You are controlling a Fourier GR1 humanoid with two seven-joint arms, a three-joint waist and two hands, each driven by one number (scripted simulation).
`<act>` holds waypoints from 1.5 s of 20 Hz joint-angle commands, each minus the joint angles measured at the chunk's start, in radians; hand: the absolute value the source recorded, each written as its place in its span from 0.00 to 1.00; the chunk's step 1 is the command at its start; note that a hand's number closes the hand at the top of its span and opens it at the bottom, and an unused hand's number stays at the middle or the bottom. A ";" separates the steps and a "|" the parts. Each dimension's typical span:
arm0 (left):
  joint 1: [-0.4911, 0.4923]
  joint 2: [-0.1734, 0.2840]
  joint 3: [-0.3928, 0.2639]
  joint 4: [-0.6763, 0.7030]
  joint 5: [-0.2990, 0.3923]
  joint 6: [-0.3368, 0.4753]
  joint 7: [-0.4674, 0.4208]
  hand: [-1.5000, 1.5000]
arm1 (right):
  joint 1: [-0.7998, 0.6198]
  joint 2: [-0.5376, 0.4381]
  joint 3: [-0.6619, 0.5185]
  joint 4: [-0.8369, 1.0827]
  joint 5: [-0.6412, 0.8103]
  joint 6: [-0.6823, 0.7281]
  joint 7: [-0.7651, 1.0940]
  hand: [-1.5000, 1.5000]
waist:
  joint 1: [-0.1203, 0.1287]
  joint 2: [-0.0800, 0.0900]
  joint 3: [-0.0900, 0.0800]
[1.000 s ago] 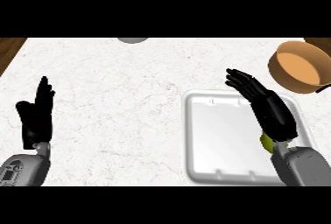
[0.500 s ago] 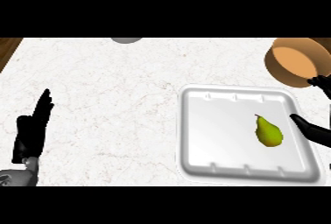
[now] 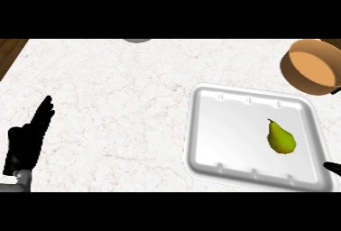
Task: Pick the pear from the tray and place it in the pot
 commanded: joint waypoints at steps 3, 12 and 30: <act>0.057 0.010 -0.005 -0.084 -0.014 -0.003 0.024 0.50 | -0.042 -0.108 0.037 0.035 0.116 0.082 -0.161 0.00 | 0.006 -0.005 -0.005; 0.031 -0.017 0.006 -0.028 -0.035 -0.002 0.006 0.50 | 0.032 -0.246 0.186 -0.193 0.392 -0.055 0.061 0.00 | -0.016 -0.005 -0.009; 0.087 -0.062 0.074 -0.163 -0.103 -0.071 0.100 0.50 | 0.035 -0.137 0.225 -0.423 0.676 0.000 0.388 0.00 | -0.012 -0.007 -0.007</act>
